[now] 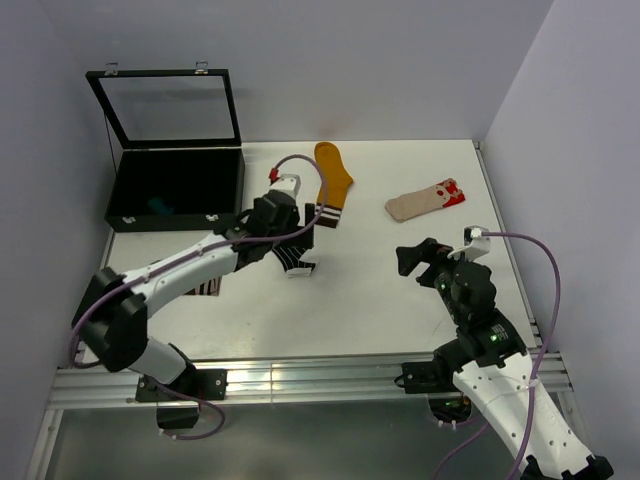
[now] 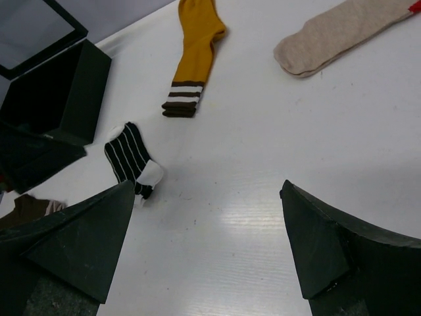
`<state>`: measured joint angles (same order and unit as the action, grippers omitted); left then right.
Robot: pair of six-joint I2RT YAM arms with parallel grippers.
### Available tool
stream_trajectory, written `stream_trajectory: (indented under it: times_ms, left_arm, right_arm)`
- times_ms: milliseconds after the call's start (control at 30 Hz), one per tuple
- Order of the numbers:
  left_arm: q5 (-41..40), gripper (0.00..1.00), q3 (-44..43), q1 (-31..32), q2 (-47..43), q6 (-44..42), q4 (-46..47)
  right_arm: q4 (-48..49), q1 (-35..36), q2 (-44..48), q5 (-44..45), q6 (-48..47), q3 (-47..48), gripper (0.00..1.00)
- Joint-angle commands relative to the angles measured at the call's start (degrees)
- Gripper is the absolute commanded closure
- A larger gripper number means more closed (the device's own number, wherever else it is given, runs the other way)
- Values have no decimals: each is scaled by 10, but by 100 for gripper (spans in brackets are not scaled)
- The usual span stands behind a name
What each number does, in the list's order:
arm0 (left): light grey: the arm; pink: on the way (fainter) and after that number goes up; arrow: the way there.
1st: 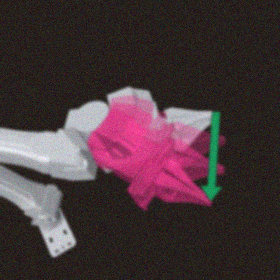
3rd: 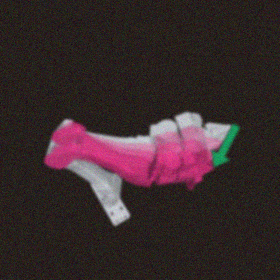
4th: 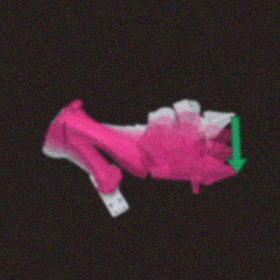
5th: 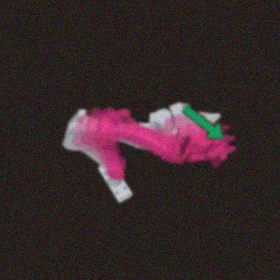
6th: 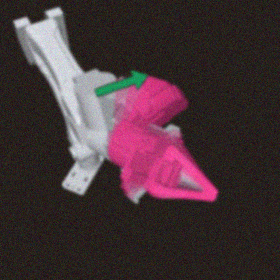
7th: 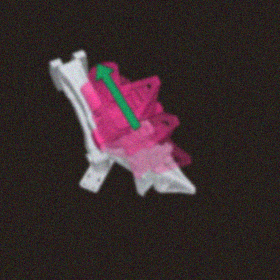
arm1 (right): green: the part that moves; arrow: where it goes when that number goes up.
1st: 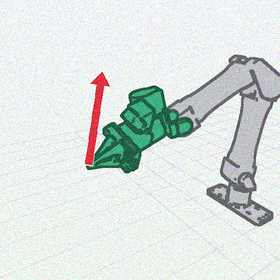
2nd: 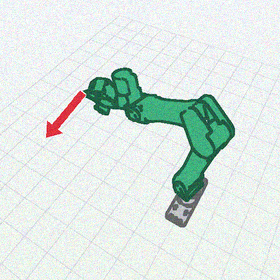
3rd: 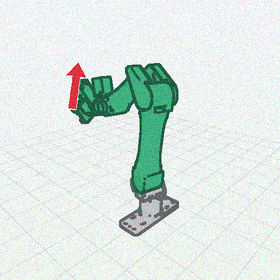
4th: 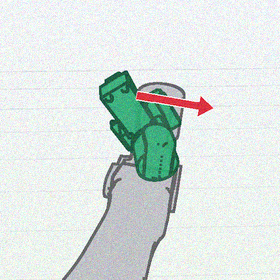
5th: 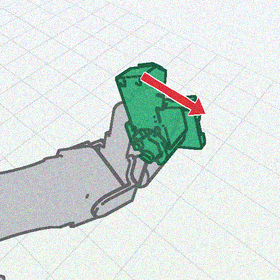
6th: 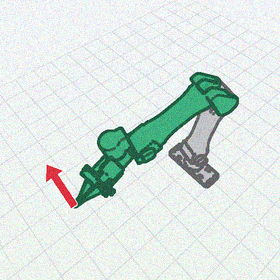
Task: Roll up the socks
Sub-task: Move the sock to the center of the board, then roll the sock at the center of the board.
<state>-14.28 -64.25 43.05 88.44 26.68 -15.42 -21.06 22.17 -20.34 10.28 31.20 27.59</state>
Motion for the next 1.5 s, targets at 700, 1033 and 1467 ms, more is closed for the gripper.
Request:
stream_trajectory:
  times_ms: [700,1033,1467]
  left_arm:
    - [-196,1,248,-14,-367,62,57]
    - [-317,0,214,-50,-406,128,-70]
    - [-283,1,271,-63,-463,31,-14]
  right_arm:
    - [152,0,-103,-135,-52,-8,10]
    - [189,135,-445,-43,-157,187,15]
    - [155,215,-820,-58,-242,433,23]
